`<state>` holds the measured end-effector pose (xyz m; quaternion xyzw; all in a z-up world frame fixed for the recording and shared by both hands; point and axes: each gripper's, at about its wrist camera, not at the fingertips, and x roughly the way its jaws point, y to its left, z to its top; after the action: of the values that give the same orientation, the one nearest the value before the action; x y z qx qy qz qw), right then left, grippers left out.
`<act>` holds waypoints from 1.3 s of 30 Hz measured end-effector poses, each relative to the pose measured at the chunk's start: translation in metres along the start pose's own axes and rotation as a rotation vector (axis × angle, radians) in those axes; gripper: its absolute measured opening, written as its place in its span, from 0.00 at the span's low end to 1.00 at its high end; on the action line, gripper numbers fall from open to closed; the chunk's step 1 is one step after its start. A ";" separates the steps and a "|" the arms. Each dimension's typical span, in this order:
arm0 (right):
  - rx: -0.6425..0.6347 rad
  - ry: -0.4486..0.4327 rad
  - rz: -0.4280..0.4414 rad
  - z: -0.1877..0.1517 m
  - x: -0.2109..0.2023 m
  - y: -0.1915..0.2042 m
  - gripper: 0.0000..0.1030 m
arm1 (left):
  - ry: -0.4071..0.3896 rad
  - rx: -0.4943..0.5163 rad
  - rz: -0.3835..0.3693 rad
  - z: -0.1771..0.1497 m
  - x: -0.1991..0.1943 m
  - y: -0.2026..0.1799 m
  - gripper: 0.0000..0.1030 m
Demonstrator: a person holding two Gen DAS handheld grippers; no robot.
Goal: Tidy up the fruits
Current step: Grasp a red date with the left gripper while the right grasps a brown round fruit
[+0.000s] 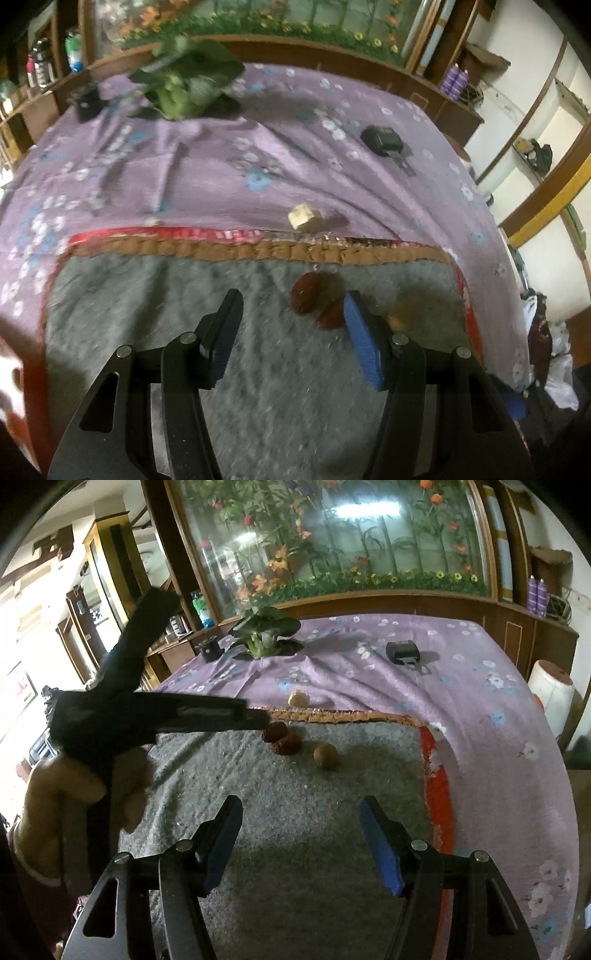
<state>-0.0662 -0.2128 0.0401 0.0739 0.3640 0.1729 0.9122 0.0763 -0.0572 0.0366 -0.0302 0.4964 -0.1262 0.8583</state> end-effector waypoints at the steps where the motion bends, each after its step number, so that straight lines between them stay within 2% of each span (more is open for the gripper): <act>1: 0.000 0.003 0.002 0.000 0.001 0.000 0.62 | 0.019 -0.004 -0.001 0.003 0.007 0.001 0.55; 7: 0.017 0.010 0.012 0.000 0.006 -0.006 0.62 | 0.056 -0.025 -0.006 0.008 0.022 0.010 0.53; 9: 0.031 0.012 0.026 0.001 0.005 -0.009 0.62 | 0.043 0.008 0.018 0.006 0.021 0.008 0.40; 11: 0.051 0.021 0.045 0.004 0.007 -0.012 0.62 | 0.041 0.006 -0.010 0.005 0.020 0.009 0.30; 12: 0.060 0.027 0.049 0.005 0.007 -0.012 0.62 | 0.034 0.004 -0.017 0.005 0.018 0.010 0.18; 13: 0.067 0.033 0.046 0.007 0.008 -0.013 0.62 | 0.030 0.003 -0.036 0.005 0.015 0.010 0.15; 16: 0.042 0.038 0.047 0.015 0.011 -0.011 0.62 | 0.016 0.013 -0.007 0.000 0.005 0.011 0.15; 18: -0.028 0.056 0.030 0.020 0.018 -0.004 0.61 | 0.015 0.000 -0.004 -0.003 0.002 0.014 0.15; 21: -0.138 0.051 0.015 0.029 0.031 0.006 0.50 | -0.004 -0.019 0.016 -0.013 -0.007 0.022 0.15; 24: -0.186 0.072 -0.011 0.034 0.051 0.008 0.45 | -0.023 -0.010 0.032 -0.022 -0.018 0.024 0.15; 30: -0.196 0.085 -0.041 0.041 0.074 -0.003 0.43 | -0.045 0.006 0.058 -0.035 -0.031 0.028 0.15; 31: -0.202 0.098 -0.068 0.041 0.079 -0.004 0.34 | -0.042 0.004 0.055 -0.037 -0.031 0.029 0.15; 33: -0.201 0.135 -0.068 0.039 0.087 -0.005 0.21 | -0.035 -0.002 0.053 -0.040 -0.030 0.030 0.15; 34: -0.201 0.151 -0.078 0.038 0.090 -0.006 0.21 | -0.035 -0.004 0.056 -0.043 -0.031 0.031 0.15; 39: -0.195 0.117 -0.094 0.034 0.077 -0.001 0.21 | -0.043 -0.008 0.072 -0.053 -0.039 0.035 0.15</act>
<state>0.0096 -0.1858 0.0149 -0.0425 0.4012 0.1683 0.8994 0.0190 -0.0099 0.0370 -0.0186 0.4789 -0.0927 0.8728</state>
